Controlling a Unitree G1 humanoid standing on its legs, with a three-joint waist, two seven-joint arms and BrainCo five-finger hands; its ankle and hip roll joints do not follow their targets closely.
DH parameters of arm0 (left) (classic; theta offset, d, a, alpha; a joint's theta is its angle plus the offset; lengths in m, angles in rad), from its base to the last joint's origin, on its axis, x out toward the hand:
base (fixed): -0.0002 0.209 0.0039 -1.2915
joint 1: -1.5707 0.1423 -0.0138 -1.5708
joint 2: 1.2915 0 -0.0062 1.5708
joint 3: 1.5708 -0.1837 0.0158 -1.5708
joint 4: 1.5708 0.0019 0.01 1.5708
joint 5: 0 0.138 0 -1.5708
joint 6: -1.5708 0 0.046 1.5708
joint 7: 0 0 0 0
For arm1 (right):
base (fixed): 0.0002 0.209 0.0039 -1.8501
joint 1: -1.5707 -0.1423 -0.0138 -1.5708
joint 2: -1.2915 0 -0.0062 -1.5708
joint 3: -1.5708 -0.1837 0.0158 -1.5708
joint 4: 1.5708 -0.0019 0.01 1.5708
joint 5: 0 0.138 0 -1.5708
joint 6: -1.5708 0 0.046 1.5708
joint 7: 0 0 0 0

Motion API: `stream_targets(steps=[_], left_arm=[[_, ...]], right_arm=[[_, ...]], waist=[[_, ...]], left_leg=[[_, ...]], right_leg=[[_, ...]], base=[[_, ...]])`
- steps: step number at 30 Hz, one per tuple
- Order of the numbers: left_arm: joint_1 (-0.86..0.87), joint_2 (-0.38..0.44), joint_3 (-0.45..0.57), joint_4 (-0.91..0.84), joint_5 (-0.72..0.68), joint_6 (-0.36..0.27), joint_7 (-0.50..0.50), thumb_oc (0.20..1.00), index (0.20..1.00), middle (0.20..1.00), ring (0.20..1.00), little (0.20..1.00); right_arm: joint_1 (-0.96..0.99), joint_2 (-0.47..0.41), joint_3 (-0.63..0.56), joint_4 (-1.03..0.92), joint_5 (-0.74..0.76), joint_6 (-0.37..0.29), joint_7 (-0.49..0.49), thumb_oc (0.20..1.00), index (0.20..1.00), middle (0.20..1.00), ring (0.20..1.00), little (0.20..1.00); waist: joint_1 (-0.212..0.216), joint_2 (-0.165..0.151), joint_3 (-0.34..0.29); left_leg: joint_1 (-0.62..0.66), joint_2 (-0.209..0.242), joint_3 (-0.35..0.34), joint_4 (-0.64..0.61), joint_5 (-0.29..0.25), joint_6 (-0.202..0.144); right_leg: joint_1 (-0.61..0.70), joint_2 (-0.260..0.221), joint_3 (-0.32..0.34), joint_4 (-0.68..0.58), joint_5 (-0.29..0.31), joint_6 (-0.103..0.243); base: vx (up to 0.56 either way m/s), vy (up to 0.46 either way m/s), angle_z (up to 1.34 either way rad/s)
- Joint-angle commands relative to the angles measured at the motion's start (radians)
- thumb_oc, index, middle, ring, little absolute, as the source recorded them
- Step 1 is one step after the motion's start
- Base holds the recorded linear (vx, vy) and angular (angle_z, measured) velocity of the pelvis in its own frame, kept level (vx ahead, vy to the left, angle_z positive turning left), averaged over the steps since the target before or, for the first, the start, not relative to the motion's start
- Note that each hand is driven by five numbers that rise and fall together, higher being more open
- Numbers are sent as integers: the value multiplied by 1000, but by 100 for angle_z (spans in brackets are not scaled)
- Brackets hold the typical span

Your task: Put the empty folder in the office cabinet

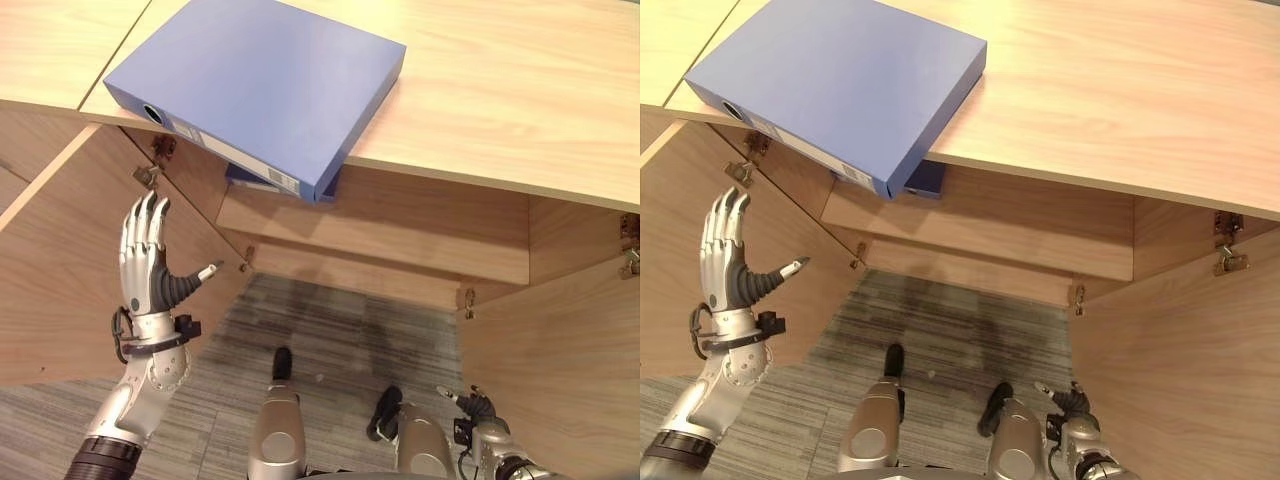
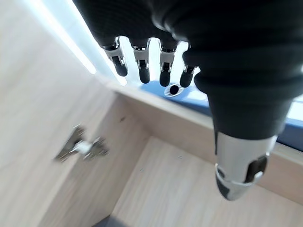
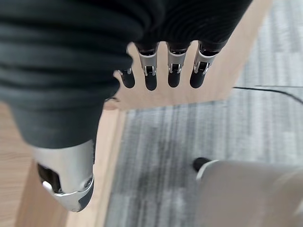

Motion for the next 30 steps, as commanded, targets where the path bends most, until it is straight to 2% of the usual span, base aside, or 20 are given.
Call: stream_targets(steps=[1,7,8,9,16,25,30], left_arm=[[-7,23,34,-78,54,-22,64,1000,1000,1000,1000,1000],[-43,67,86,-186,95,-9,119,1000,1000,1000,1000,1000],[-59,76,92,-151,70,33,120,1000,1000,1000,1000,1000],[-89,89,87,-198,108,2,154,1000,1000,1000,1000,1000],[-84,97,102,-249,132,6,158,1000,1000,1000,1000,1000],[-102,165,54,-215,139,2,65,1000,1000,1000,1000,1000],[-114,207,64,-175,123,6,12,1000,1000,1000,1000,1000]], right_arm=[[13,31,9,-19,17,-22,-16,1000,1000,1000,1000,1000],[13,45,25,-16,13,-25,-12,1000,1000,1000,1000,1000],[28,57,39,-36,28,-31,-6,1000,1000,1000,1000,1000],[24,48,47,-34,21,-27,2,1000,1000,1000,1000,1000],[26,58,38,-18,8,-30,-2,1000,1000,1000,1000,1000],[37,43,26,-10,6,-19,12,1000,1000,1000,1000,1000],[46,36,18,-6,5,-12,27,1000,1000,1000,1000,1000]], waist=[[11,-11,-5],[14,-16,-2],[12,-13,-2],[11,-19,-3],[16,-24,-3],[3,-24,-6],[-3,-26,-11]], left_leg=[[-18,7,-50,93,-87,-22],[-25,11,-58,130,-104,-20],[-28,13,-61,134,-104,-20],[-30,13,-65,145,-110,-20],[-30,16,-65,163,-122,-17],[-18,19,-55,167,-128,-13],[-14,17,-50,170,-132,-13]], right_leg=[[51,53,34,-74,-19,39],[47,61,36,-46,-38,31],[47,62,36,-44,-41,30],[48,64,37,-40,-42,29],[50,68,39,-34,-48,27],[53,71,50,-29,-49,27],[55,72,55,-28,-49,27]], base=[[0,0,0],[-11,-22,3],[0,0,0],[0,0,0],[-3,0,-1],[-1,2,-1],[0,0,0]])
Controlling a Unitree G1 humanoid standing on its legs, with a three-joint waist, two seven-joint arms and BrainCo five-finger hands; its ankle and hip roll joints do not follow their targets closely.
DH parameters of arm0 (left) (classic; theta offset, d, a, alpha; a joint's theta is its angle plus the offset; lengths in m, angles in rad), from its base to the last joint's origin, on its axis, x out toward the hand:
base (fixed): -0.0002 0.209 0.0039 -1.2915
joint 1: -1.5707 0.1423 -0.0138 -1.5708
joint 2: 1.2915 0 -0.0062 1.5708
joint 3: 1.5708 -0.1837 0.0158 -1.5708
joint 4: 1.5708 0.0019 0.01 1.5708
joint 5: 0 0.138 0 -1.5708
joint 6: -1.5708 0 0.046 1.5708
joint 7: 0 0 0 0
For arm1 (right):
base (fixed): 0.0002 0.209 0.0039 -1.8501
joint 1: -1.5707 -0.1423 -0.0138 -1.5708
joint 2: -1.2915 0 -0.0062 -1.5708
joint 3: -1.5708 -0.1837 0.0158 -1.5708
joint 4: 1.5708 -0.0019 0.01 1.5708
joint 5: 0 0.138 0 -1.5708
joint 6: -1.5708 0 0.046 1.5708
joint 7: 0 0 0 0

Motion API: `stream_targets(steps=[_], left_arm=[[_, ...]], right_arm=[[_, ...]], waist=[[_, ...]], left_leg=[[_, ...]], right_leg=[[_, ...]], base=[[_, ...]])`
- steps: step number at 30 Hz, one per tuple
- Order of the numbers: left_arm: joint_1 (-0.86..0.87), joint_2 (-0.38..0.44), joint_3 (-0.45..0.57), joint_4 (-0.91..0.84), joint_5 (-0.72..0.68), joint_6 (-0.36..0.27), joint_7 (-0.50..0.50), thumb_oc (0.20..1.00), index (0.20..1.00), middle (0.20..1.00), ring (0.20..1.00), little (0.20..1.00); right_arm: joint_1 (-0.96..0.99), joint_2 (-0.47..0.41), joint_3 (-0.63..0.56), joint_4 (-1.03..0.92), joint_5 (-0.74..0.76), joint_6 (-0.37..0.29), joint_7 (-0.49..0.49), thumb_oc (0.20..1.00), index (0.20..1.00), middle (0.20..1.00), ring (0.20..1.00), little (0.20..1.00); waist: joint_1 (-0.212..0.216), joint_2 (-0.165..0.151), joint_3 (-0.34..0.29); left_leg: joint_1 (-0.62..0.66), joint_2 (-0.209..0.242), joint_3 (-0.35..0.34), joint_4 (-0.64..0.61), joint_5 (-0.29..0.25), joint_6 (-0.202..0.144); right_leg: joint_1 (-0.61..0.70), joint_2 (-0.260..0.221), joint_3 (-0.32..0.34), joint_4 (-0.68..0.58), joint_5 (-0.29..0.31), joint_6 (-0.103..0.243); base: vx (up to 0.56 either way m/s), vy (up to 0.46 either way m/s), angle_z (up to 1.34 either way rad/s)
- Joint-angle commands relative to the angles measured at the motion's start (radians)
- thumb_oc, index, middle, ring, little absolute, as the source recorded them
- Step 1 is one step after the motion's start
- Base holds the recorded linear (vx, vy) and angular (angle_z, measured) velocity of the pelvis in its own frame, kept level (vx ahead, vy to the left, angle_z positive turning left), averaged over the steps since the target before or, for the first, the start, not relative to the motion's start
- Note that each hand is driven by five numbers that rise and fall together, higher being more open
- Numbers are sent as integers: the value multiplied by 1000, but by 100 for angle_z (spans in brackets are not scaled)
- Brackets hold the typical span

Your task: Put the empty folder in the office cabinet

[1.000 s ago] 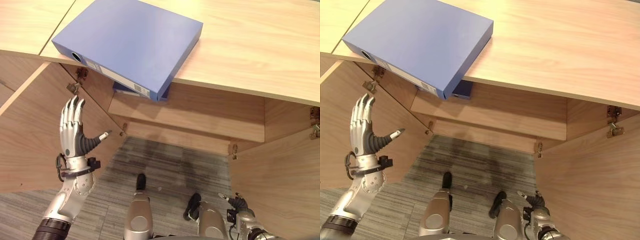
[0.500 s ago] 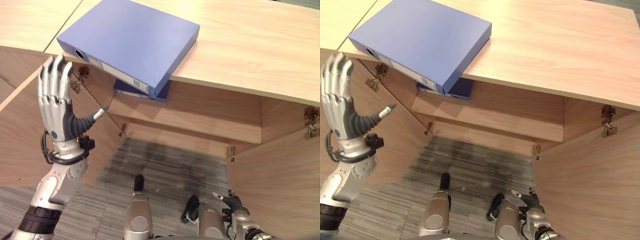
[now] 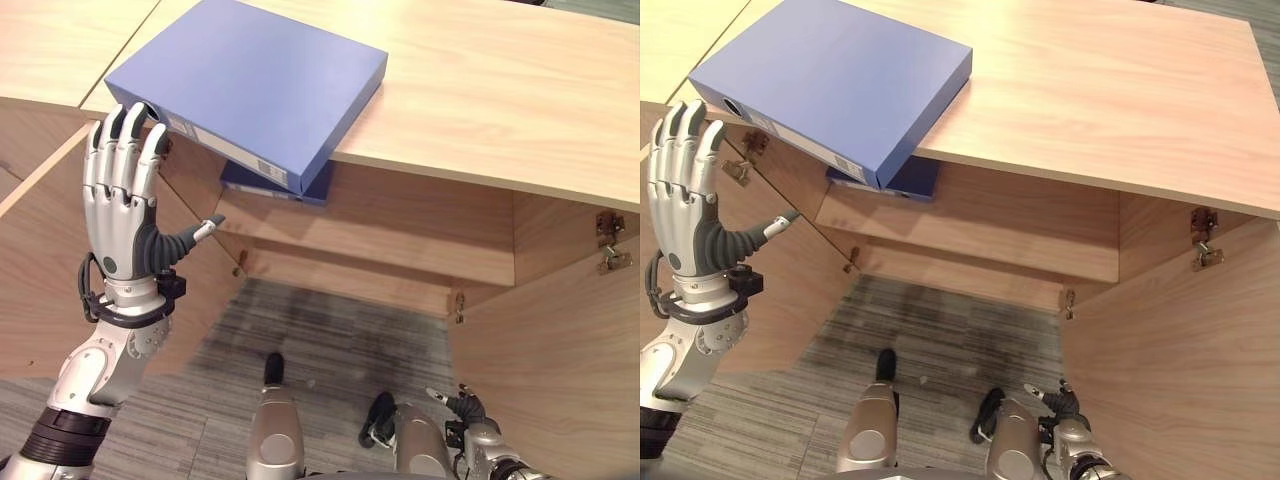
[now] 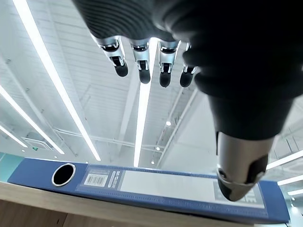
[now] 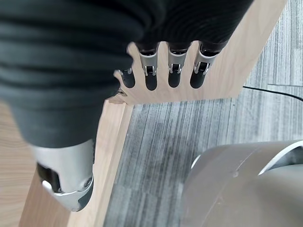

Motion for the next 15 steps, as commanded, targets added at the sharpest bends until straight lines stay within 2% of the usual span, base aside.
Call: stream_targets(steps=[1,15], left_arm=[[-36,34,32,-6,-8,7,-27,1000,1000,1000,1000,1000],[-96,83,40,55,1,35,-57,1000,1000,1000,1000,1000]], right_arm=[[7,18,-17,9,5,-11,12,1000,1000,1000,1000,1000],[1,13,-26,25,-4,-5,16,1000,1000,1000,1000,1000]], waist=[[0,-12,5],[-16,-19,-7]], left_leg=[[-8,-11,-34,133,-125,-5],[3,-11,-23,134,-134,-4]], right_leg=[[72,56,52,-106,4,49],[77,54,63,-110,7,52]], base=[[0,0,0],[0,0,0]])
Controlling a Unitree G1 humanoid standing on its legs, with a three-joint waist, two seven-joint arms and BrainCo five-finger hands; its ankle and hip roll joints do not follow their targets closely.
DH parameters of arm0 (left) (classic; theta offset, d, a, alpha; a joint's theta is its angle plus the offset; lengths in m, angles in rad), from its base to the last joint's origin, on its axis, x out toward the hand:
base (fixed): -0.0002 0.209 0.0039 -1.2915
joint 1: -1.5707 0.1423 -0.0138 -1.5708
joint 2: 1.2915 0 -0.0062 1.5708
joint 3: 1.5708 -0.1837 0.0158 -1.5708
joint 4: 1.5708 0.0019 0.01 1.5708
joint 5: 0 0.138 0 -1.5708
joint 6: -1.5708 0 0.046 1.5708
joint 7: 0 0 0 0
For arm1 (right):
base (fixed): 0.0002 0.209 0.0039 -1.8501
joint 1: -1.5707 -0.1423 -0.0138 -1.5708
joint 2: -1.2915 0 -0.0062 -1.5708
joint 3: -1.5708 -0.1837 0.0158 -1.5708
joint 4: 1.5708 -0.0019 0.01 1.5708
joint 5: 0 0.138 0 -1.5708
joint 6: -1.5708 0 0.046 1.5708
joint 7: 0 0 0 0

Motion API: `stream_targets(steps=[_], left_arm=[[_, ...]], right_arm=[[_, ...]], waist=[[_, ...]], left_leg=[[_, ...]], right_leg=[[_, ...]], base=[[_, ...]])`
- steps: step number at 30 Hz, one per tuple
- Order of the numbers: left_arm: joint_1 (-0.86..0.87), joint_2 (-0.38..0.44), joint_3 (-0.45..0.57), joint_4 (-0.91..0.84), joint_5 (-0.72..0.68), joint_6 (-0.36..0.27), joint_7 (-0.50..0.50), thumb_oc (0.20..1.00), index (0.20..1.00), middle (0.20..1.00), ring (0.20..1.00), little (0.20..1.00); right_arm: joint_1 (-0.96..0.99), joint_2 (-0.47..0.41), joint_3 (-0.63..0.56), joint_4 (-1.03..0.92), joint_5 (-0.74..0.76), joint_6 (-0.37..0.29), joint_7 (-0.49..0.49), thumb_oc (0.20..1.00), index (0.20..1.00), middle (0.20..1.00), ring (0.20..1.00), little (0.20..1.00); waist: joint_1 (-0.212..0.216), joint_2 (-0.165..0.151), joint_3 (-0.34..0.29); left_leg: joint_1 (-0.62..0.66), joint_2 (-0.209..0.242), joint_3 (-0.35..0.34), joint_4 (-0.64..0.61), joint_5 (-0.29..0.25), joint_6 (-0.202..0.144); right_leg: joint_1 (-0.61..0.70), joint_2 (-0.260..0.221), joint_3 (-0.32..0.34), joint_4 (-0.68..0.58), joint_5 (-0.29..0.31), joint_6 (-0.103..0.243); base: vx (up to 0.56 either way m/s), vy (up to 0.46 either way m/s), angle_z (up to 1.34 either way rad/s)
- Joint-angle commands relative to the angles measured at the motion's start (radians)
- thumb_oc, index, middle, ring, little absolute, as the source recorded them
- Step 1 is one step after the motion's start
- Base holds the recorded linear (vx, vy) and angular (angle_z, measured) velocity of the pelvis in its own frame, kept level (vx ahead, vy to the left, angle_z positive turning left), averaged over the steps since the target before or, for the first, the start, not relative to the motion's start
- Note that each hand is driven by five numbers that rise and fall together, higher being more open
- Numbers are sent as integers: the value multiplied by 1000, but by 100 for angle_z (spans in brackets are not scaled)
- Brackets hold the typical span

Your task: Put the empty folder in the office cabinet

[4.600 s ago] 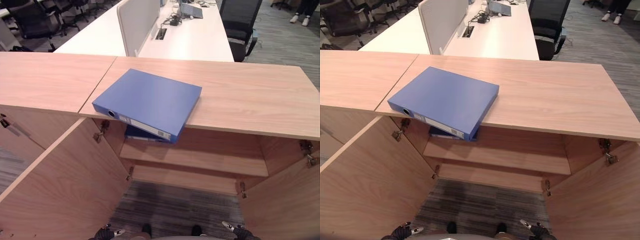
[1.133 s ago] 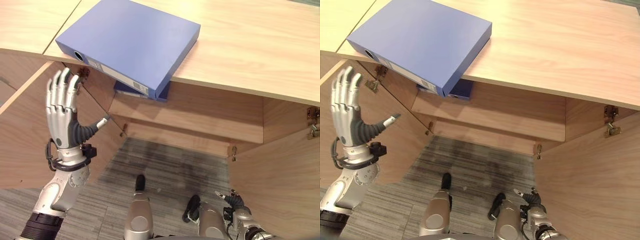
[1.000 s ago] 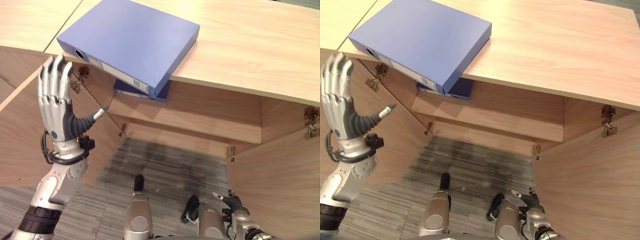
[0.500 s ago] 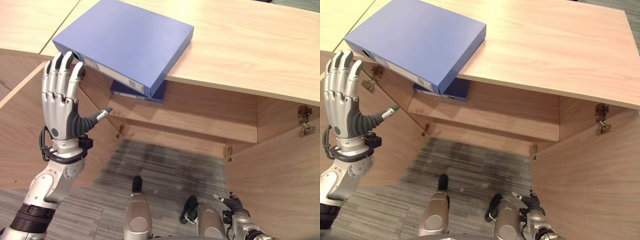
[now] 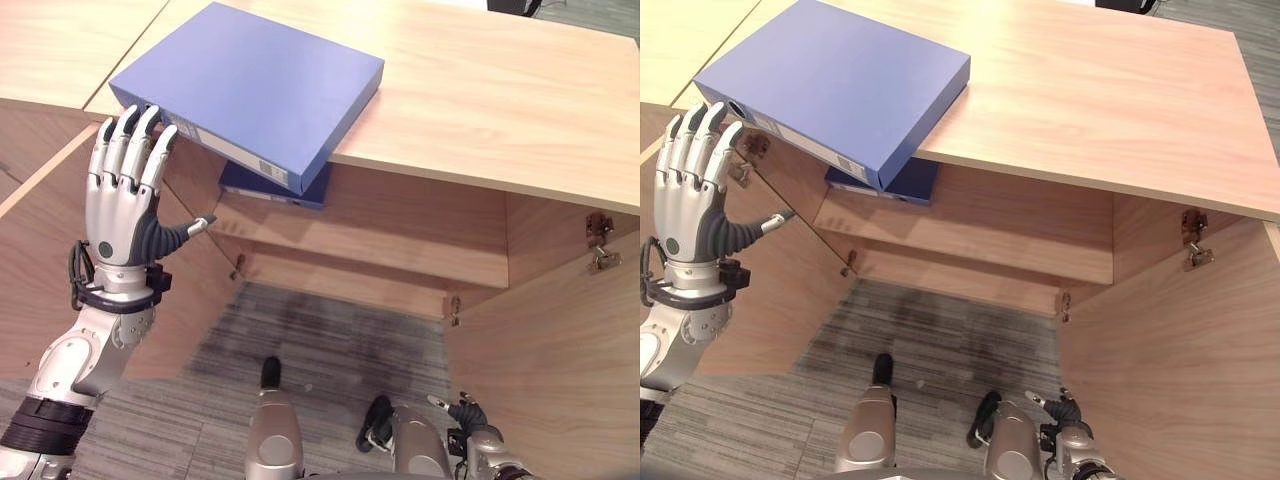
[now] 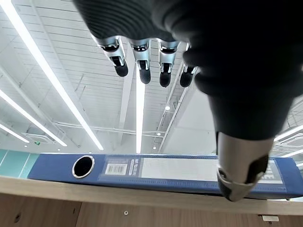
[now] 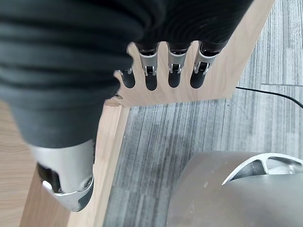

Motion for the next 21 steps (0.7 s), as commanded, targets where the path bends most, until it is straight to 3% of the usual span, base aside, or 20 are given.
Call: stream_targets(steps=[1,14,21], left_arm=[[-49,42,34,-12,2,12,13,1000,1000,1000,1000,1000],[-115,105,24,-44,33,16,-9,1000,1000,1000,1000,1000],[-181,136,-38,-20,30,11,-35,1000,1000,1000,1000,1000]], right_arm=[[-19,14,-15,23,-3,-9,-4,1000,1000,1000,1000,1000],[-23,17,-7,35,-1,-1,14,1000,1000,1000,1000,1000],[-30,15,1,33,-3,2,18,1000,1000,1000,1000,1000]], waist=[[-9,-13,8],[-26,-9,-1],[-39,-10,-4]], left_leg=[[-2,-12,-25,129,-134,-4],[5,-12,-12,121,-134,-2],[5,-9,-7,125,-135,-2]], right_leg=[[75,48,46,-112,7,53],[67,44,58,-112,13,59],[63,46,66,-107,12,59]], base=[[0,0,0],[2,5,0],[1,0,0]])
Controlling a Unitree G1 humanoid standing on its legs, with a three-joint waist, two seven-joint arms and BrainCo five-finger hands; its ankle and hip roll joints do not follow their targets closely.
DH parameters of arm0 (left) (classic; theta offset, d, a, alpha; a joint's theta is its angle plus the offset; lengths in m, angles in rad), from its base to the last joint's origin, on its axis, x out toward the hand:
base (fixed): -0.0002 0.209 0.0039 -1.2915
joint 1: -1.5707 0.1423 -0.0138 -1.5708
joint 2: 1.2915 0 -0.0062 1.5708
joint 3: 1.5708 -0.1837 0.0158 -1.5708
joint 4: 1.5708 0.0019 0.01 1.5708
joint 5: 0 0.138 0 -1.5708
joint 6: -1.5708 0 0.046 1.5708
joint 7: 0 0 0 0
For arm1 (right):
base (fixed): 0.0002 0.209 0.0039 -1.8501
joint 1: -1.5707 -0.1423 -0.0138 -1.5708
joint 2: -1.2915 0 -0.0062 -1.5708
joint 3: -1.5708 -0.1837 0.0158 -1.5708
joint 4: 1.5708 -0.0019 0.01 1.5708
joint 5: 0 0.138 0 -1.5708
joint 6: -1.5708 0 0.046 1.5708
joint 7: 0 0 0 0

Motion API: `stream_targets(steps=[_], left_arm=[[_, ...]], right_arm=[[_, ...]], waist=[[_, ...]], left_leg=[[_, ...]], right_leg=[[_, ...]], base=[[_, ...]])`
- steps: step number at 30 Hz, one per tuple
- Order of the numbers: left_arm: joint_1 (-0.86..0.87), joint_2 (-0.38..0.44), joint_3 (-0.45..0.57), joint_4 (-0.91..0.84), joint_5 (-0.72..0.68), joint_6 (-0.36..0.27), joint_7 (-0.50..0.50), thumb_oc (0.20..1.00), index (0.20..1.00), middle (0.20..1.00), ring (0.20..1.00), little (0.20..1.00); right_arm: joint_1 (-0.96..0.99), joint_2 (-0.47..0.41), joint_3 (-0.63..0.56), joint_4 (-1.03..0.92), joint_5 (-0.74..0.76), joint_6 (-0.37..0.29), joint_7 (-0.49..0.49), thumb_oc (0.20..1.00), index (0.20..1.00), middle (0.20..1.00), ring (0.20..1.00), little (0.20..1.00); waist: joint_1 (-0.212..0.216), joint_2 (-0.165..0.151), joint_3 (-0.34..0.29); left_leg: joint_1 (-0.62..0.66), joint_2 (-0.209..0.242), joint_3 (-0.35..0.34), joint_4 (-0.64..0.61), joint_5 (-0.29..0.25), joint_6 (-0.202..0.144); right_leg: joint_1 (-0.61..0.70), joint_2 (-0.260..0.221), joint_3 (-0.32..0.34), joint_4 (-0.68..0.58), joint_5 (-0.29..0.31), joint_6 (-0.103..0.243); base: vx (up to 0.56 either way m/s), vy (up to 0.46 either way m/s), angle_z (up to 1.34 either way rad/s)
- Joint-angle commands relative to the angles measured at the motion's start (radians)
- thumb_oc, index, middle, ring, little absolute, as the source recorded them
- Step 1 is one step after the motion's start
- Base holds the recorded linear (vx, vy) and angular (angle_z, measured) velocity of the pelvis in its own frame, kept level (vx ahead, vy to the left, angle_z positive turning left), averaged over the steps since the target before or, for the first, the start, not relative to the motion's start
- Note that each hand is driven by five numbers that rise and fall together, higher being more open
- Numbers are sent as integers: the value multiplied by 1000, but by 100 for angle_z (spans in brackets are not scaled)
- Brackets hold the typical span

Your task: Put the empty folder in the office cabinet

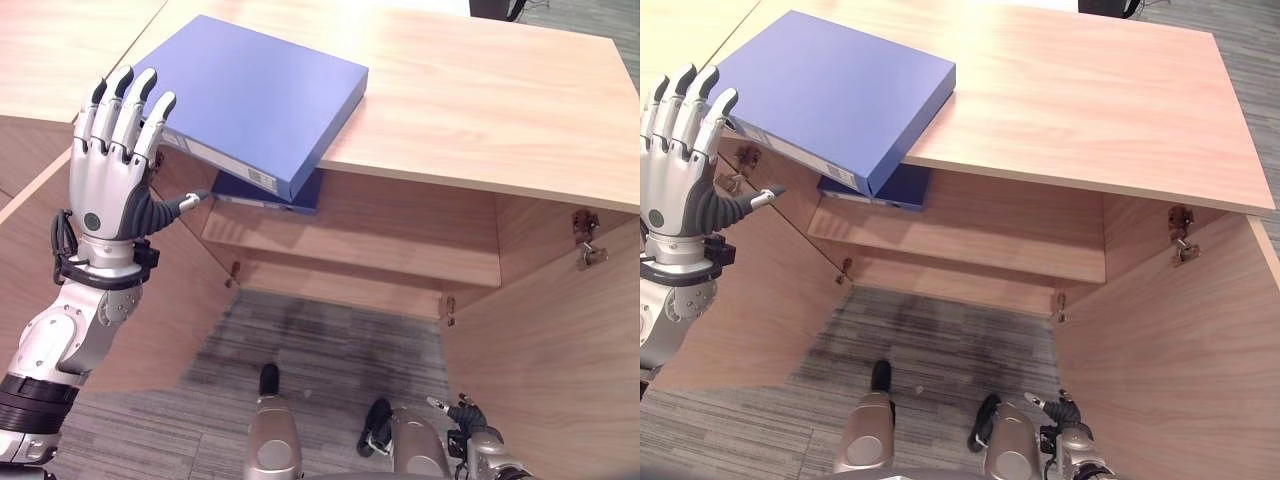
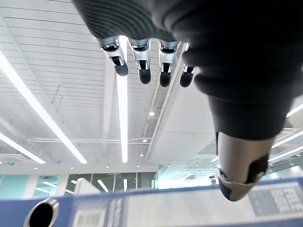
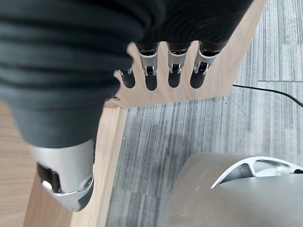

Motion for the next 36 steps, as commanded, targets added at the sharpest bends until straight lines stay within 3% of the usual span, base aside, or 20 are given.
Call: stream_targets(steps=[1,10,36], left_arm=[[-49,25,-3,-14,16,-2,1,1000,1000,1000,1000,1000],[-119,34,-78,82,17,26,-26,1000,1000,1000,1000,1000],[-190,35,-154,220,-3,51,-94,1000,1000,1000,1000,1000]], right_arm=[[-35,14,-1,32,-4,-2,6,1000,1000,1000,1000,1000],[-34,13,-10,31,-4,3,3,1000,1000,1000,1000,1000],[-38,4,-44,28,22,10,-2,1000,1000,1000,1000,1000]], waist=[[-17,-9,13],[-31,-12,8],[-55,-14,14]], left_leg=[[5,-9,-18,126,-132,0],[1,-6,-16,133,-135,2],[-4,-7,-4,154,-144,7]], right_leg=[[69,44,57,-106,11,59],[64,44,65,-97,8,60],[56,40,82,-86,8,65]], base=[[6,3,-5],[3,3,-4],[0,1,0]])
